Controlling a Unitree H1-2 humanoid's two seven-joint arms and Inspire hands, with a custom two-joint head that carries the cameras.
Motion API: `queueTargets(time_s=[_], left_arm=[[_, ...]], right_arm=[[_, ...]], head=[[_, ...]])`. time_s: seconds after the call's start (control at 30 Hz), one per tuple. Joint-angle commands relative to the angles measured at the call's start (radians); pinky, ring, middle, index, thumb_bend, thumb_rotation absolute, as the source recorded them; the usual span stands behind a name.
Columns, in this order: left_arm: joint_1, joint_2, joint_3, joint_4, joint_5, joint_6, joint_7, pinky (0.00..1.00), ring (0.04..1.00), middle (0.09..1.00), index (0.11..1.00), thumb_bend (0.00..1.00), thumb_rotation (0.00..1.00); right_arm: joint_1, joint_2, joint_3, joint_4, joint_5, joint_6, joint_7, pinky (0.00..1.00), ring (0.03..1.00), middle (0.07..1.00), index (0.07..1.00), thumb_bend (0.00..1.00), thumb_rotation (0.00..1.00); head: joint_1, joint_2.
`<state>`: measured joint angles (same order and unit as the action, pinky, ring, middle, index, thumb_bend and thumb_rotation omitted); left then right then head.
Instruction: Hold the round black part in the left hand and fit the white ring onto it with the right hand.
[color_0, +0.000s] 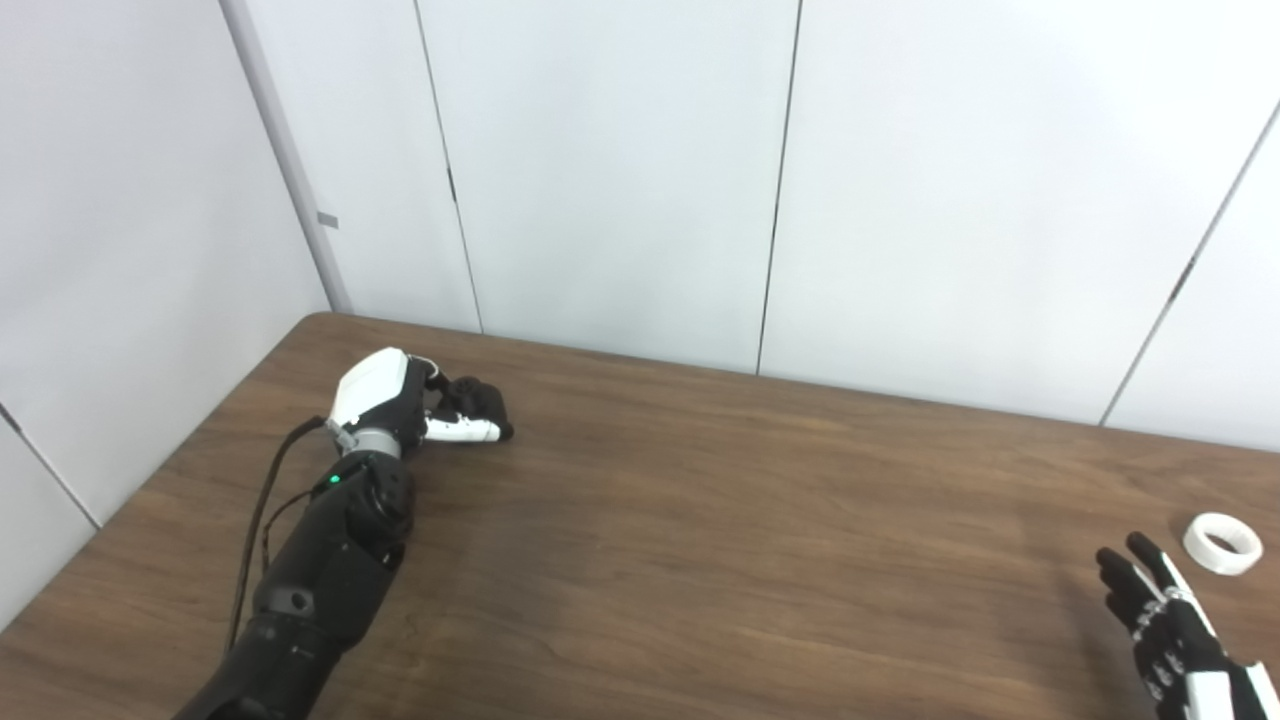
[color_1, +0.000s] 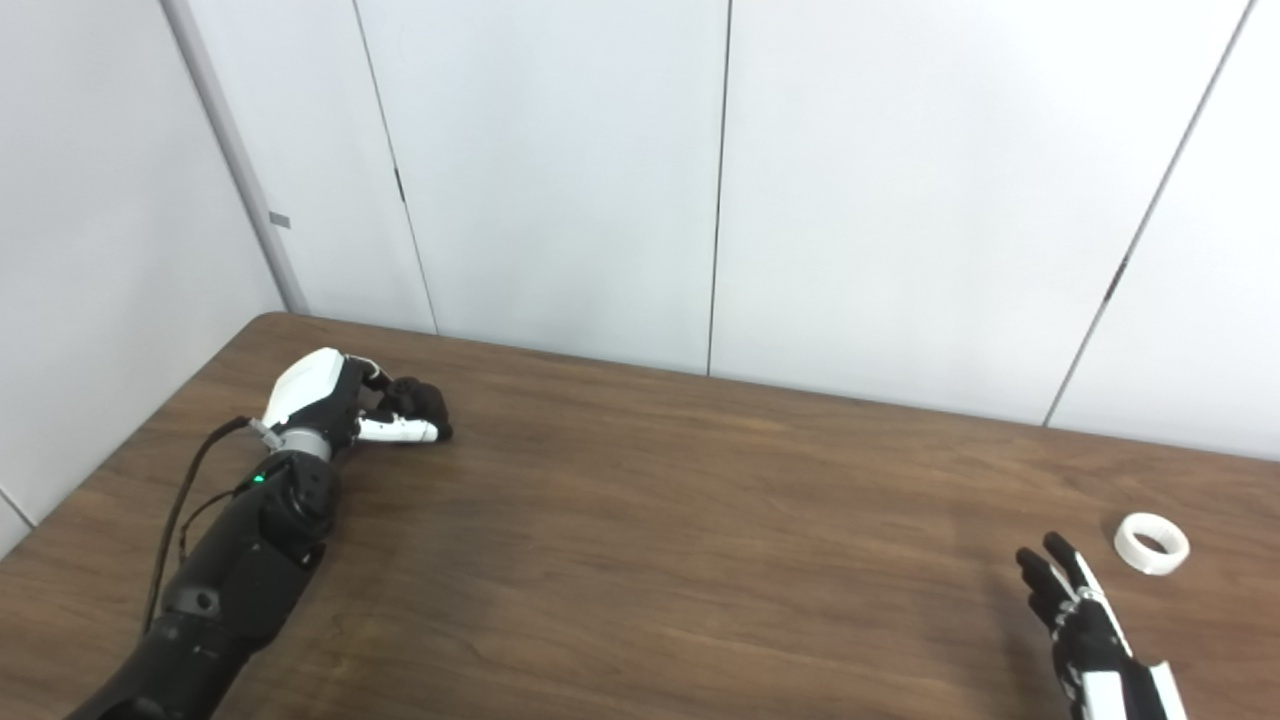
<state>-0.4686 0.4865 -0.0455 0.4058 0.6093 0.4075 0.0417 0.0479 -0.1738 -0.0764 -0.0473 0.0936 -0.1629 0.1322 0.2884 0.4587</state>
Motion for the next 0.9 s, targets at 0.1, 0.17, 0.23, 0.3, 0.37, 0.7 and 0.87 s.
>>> queueTargets(time_s=[0.1,0.17,0.23,0.3,0.37,0.7,0.87], left_arm=[[-0.021,0.05,-0.001,-0.052,0.013,-0.01,0.027,1.0,0.908,0.778,0.485,0.52,0.04],[-0.013,0.054,-0.004,-0.072,0.017,-0.008,0.023,1.0,0.91,0.771,0.485,0.52,0.04],[-0.002,0.057,-0.01,-0.099,0.025,-0.001,0.022,1.0,0.901,0.754,0.485,0.52,0.04],[0.016,0.057,-0.016,-0.144,0.033,0.01,0.016,1.0,0.896,0.744,0.486,0.52,0.04],[0.036,0.049,-0.015,-0.192,0.034,0.015,0.015,1.0,0.896,0.739,0.486,0.52,0.04],[0.13,-0.008,-0.041,-0.419,0.069,0.037,-0.008,1.0,0.895,0.749,0.484,0.52,0.05],[0.173,-0.045,-0.061,-0.535,0.105,0.057,-0.041,1.0,0.885,0.75,0.484,0.52,0.05]], right_arm=[[0.044,0.007,0.003,0.082,-0.002,-0.024,-0.002,0.95,0.923,0.898,0.937,0.68,1.0],[0.044,0.008,0.003,0.083,-0.005,-0.024,-0.004,0.94,0.92,0.896,0.936,0.69,1.0],[0.043,0.009,0.004,0.085,-0.006,-0.031,-0.005,0.94,0.915,0.894,0.934,0.68,1.0],[0.042,0.01,0.003,0.087,-0.009,-0.036,-0.007,0.93,0.907,0.89,0.931,0.68,1.0],[0.04,0.011,0.003,0.088,-0.006,-0.037,-0.005,0.93,0.904,0.887,0.928,0.68,0.99],[0.038,0.018,0.01,0.082,-0.013,-0.029,-0.007,0.93,0.916,0.896,0.935,0.69,0.99],[0.036,0.027,0.013,0.073,-0.019,-0.025,-0.01,0.93,0.916,0.89,0.929,0.69,0.98]], head=[[-0.002,0.004],[-0.004,0.006],[-0.005,0.007],[-0.006,0.008],[-0.009,0.009],[-0.031,0.016],[-0.047,0.024]])
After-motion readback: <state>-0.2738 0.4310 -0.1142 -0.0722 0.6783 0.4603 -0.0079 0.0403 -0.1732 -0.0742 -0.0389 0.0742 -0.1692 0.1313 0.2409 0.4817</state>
